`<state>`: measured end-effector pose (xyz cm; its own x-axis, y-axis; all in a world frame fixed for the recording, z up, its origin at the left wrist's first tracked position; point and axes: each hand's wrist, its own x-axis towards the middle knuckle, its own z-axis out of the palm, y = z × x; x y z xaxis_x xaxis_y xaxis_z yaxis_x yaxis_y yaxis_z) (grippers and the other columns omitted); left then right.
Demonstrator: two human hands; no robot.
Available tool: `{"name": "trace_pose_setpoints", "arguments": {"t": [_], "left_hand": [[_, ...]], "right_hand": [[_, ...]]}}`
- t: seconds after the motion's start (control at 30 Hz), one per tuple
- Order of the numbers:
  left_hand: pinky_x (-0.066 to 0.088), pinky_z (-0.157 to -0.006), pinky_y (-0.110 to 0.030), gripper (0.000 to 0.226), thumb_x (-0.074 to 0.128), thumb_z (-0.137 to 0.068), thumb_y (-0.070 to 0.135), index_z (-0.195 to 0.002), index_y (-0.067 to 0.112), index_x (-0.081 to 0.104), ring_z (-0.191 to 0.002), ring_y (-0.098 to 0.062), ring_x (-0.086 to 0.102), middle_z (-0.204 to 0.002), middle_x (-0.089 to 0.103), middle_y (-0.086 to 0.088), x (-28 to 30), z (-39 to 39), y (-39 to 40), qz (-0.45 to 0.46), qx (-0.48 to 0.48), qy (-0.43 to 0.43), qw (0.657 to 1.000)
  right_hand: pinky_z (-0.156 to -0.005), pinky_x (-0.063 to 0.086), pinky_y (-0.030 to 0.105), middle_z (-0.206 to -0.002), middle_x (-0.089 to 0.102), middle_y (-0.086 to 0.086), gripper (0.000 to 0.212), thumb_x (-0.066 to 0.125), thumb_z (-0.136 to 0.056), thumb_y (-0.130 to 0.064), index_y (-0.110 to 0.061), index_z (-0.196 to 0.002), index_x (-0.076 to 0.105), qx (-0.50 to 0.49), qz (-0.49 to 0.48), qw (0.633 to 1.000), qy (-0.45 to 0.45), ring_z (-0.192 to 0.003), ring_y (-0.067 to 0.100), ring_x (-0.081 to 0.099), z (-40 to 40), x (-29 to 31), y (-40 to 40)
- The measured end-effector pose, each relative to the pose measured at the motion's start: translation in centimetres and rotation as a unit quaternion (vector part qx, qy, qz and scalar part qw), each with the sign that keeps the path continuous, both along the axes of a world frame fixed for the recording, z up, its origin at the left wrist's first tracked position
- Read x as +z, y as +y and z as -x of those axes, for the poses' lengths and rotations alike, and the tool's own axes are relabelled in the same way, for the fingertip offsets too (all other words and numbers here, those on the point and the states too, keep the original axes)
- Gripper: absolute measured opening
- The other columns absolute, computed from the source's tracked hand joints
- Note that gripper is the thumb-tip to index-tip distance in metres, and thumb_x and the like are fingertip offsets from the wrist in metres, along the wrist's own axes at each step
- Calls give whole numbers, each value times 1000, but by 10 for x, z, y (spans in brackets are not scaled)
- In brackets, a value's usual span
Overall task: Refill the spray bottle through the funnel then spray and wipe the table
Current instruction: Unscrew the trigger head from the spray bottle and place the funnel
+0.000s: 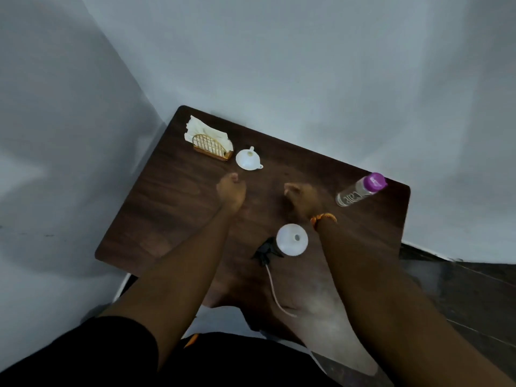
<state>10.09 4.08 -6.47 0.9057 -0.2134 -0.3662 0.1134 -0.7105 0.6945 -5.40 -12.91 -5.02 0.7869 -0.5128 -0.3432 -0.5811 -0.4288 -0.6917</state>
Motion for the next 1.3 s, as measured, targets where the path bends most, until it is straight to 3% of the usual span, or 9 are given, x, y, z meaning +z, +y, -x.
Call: {"name": "trace_pose_setpoints", "arguments": {"t": [0.1,0.23,0.37,0.47,0.6,0.7,0.87,1.03,1.3], "left_hand": [[44,-108,-38,30,59,-101,16,-126,4,70,-125,-32,64,-129,72,-15,-6,-30,-16,-13,-46,-22,999],[49,-101,-38,24,62,-98,15,-118,5,71,-118,-34,68,-122,74,-15,-20,-56,-27,-7,-52,-21,998],[48,-102,-34,29,65,-97,12,-125,7,71,-121,-33,66,-126,74,-14,-24,-62,-31,23,-51,7,998],[46,-97,-28,29,62,-98,11,-125,6,73,-119,-33,68,-124,75,-14,-25,-62,-31,36,-72,10,997],[49,-97,-32,30,59,-103,19,-124,6,76,-115,-32,70,-122,76,-14,-23,-54,-25,29,-86,-1,996],[47,-91,-24,29,63,-104,22,-124,6,77,-113,-28,72,-121,77,-14,-20,-42,-16,55,-92,-2,994],[56,-94,-30,30,68,-102,24,-124,6,77,-110,-24,74,-118,78,-13,0,-17,-13,107,-72,-25,991],[60,-90,-30,29,72,-99,26,-120,8,79,-103,-18,75,-114,80,-8,34,7,-20,147,-80,-62,984],[57,-78,-21,16,71,-96,22,-101,11,82,-86,-4,73,-93,80,3,72,75,-23,211,-97,-83,969]], "right_hand": [[-111,46,34,-134,70,16,37,72,-97,-19,-3,-131,70,-7,-10,1000,20,-126,31,65,-56,-8,6],[-115,37,31,-152,56,16,61,72,-97,-26,-2,-150,51,-58,-45,997,36,-139,30,54,-109,-23,14],[-120,37,40,-156,50,16,64,68,-98,-25,-5,-154,45,-84,-64,993,47,-143,31,49,-138,-37,14],[-110,42,35,-145,61,14,48,64,-99,-23,-9,-145,58,-69,-43,996,41,-134,31,56,-144,-34,16],[-97,56,43,-121,75,5,32,58,-97,-29,-23,-124,75,-94,-13,995,28,-113,28,68,-127,-36,25],[-93,57,45,-112,78,10,29,58,-99,-27,-16,-116,79,-110,-3,994,22,-104,31,71,-111,-39,30],[-76,40,24,-102,77,17,23,58,-101,-13,-1,-103,78,-117,4,993,-22,-95,30,69,-93,-17,24],[-73,47,27,-94,77,10,18,61,-95,-10,-5,-98,78,-139,7,986,-95,-84,21,67,-61,16,13],[-85,57,45,-85,77,-1,17,61,-85,-24,-22,-83,78,-140,-4,984,-113,-89,26,70,8,53,3]]}}
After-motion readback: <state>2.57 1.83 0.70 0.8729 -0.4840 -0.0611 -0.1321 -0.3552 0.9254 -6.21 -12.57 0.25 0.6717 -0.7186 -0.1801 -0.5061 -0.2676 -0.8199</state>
